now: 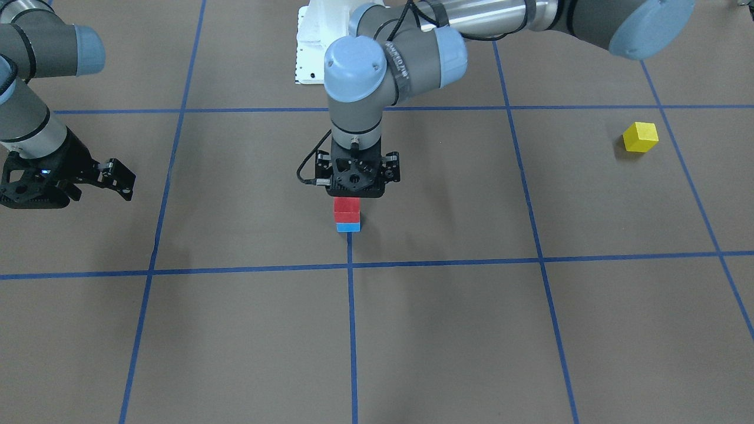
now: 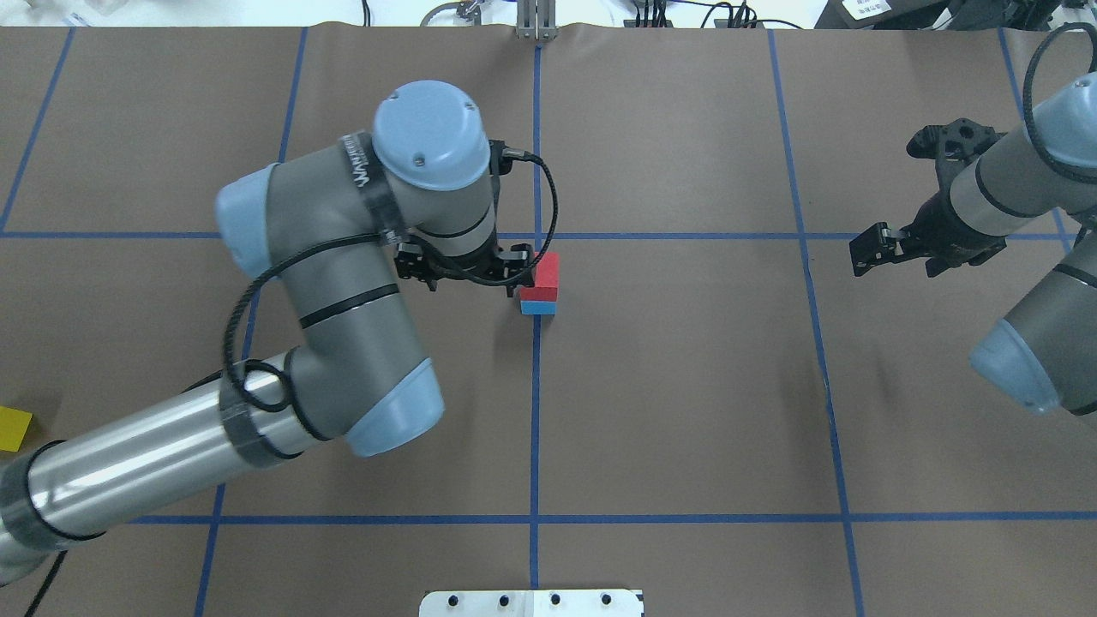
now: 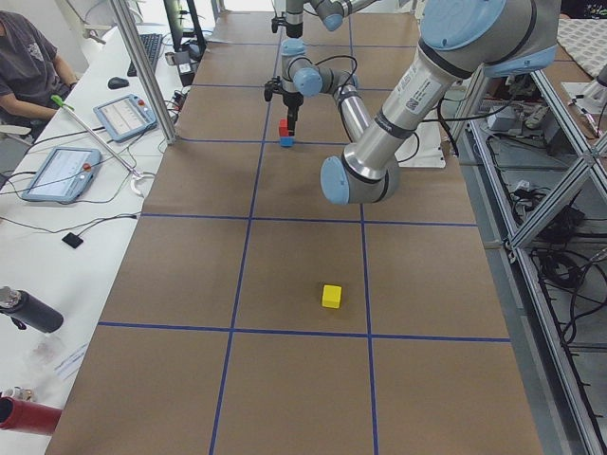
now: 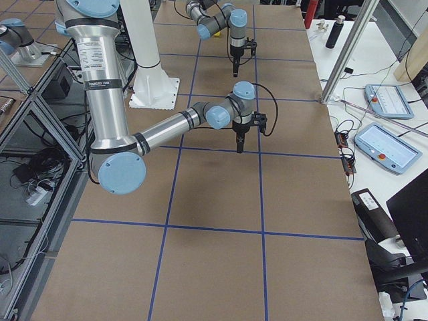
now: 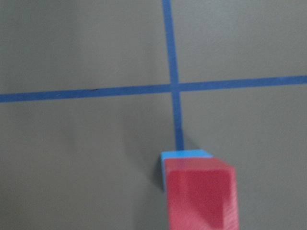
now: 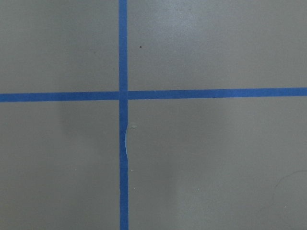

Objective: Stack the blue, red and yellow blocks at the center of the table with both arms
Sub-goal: 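Open the left gripper and raise it off the red cube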

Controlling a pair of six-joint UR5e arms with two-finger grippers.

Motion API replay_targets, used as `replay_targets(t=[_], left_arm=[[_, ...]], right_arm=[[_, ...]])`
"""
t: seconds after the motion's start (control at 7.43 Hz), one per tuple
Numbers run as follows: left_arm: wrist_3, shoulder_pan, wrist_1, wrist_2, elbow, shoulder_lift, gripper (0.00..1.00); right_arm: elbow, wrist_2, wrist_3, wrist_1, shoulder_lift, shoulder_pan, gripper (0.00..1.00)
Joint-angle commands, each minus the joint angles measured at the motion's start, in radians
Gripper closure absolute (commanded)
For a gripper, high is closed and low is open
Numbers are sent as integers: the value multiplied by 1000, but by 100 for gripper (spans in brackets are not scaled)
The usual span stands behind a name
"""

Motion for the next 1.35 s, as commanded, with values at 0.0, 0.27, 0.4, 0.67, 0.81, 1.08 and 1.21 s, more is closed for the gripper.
replay_targets(t=[0.0,0.27,0.4,0.67,0.81,1.08,1.21], left_arm=[[130,-41,-8,-1,-312,365,1],[196,-107,-339,-2,-359,739,1],[223,-155,-583,-24,-308,908,1],[497,-381,-894,-273,-23,1035,1],[613,-476,-950,-310,89,1034,1],[568,-505,-961,-305,119,1044,1],[449,-497,-976,-295,109,1041,1]], right_arm=[[2,1,1,0,0,2,1],[2,0,1,0,-4,2,1],[0,0,1,0,-4,2,1],[5,0,1,0,-9,2,1],[6,8,1,0,-9,2,1],[8,6,1,2,-9,0,1],[11,6,0,2,-9,0,1]])
